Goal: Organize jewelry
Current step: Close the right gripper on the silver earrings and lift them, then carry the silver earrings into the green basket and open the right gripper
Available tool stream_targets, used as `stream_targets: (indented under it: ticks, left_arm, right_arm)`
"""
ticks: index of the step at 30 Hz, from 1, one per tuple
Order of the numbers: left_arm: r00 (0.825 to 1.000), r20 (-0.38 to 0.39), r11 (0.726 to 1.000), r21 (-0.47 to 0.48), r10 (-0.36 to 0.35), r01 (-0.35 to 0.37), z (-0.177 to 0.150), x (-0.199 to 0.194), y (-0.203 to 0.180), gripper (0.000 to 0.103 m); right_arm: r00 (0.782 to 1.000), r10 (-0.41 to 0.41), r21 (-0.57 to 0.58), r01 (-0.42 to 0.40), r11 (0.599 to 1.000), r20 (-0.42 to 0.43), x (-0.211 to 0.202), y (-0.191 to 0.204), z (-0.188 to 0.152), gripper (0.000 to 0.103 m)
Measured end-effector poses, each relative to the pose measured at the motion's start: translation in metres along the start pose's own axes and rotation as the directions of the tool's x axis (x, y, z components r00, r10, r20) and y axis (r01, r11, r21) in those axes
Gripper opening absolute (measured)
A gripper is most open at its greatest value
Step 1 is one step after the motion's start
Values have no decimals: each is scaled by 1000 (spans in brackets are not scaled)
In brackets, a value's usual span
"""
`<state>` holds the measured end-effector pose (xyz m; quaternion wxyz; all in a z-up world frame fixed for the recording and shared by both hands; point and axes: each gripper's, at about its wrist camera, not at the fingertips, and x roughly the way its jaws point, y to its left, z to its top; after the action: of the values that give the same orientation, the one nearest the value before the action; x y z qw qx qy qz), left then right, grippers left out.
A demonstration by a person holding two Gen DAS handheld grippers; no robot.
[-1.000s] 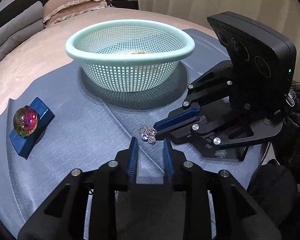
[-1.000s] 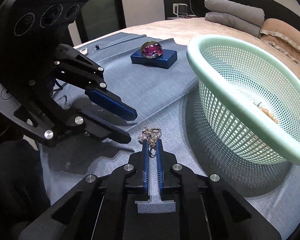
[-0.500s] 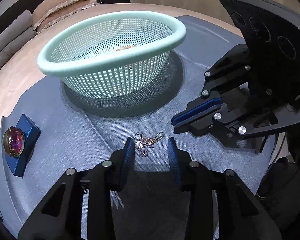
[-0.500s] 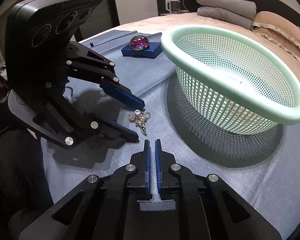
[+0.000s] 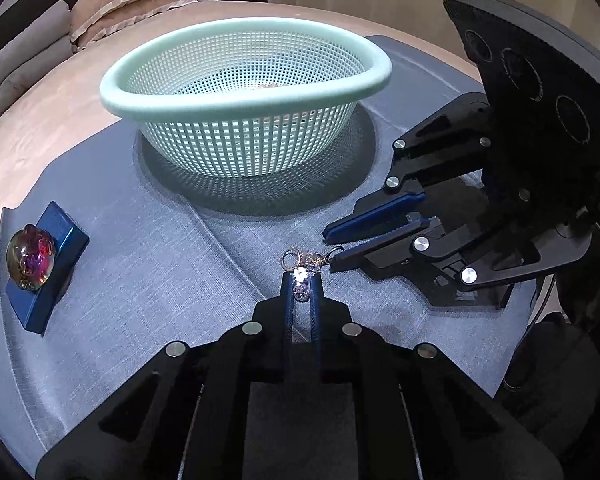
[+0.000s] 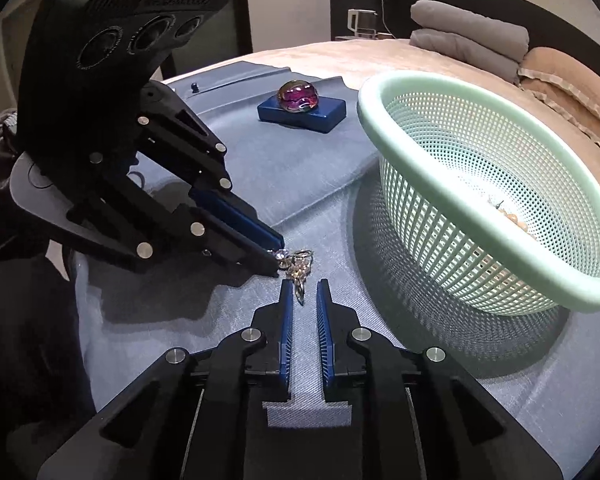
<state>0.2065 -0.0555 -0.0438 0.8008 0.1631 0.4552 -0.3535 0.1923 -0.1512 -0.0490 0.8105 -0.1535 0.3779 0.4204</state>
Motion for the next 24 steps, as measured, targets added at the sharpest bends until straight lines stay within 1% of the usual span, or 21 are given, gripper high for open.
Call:
stream_targets:
  ticks: [2, 4, 6, 11, 15, 17, 24]
  left_arm:
    - [1000, -2, 1000, 2, 0, 0, -1, -2, 0, 9]
    - [1000, -4, 1000, 0, 1, -1, -2, -2, 1, 9]
    - [1000, -3, 1000, -5, 3, -3, -3, -3, 0, 9]
    - [1000, 2, 1000, -22, -2, 3, -8, -14, -1, 9]
    - [1000, 8, 1000, -28, 6, -6, -9, -24, -3, 9]
    - [1000, 22, 999, -32, -2, 3, -10, -33, -8, 9]
    - [996, 79, 999, 7, 30, -31, 7, -76, -21, 9]
  right_arm:
    - [1000, 10, -8, -10, 1000, 8, 1, 1, 2, 13]
    - [1000, 10, -19, -10, 1000, -3, 2, 3, 1, 11]
    - [1000, 18, -4, -18, 1000, -1, 1, 3, 1, 4]
    - [1000, 19, 31, -18, 999, -4, -11, 1, -7, 4]
    - [1000, 9, 53, -9, 999, 12, -30, 2, -10, 4]
    - [1000, 4, 54, -5, 999, 18, -41, 3, -9, 4]
    - [999, -26, 40, 24, 999, 45, -90, 4, 4, 4]
